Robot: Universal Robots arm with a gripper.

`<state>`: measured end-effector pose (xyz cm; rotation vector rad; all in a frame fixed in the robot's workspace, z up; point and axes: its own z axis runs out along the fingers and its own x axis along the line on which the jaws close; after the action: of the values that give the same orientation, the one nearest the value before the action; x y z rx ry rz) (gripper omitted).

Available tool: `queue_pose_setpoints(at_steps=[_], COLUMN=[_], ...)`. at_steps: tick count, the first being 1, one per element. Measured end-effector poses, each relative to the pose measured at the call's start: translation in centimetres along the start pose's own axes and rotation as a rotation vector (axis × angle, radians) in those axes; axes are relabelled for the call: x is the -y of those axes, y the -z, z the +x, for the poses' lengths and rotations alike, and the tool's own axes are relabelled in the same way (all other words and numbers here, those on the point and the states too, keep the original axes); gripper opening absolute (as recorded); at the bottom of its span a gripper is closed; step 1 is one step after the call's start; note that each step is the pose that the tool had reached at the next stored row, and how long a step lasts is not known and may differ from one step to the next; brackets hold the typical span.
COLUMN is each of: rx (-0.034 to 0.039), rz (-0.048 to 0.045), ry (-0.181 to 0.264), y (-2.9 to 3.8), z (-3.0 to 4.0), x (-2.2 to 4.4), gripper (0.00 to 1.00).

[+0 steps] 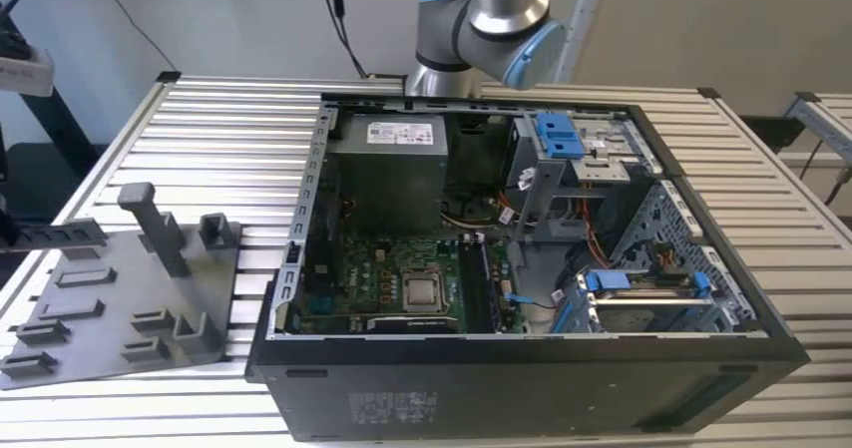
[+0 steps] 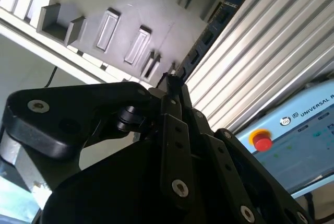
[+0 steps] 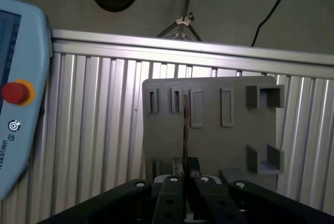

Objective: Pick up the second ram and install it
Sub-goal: 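Pick up the second ram and move it above second insertion slot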

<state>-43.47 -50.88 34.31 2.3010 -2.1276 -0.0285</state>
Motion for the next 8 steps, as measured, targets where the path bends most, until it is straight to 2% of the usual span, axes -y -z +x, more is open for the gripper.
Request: queue_pose_setpoints(at_steps=[8], rx=[0.0], rz=[0.0001], ry=[0.0], y=[0.81], z=[-0.01], x=[-0.02], gripper=[0.14])
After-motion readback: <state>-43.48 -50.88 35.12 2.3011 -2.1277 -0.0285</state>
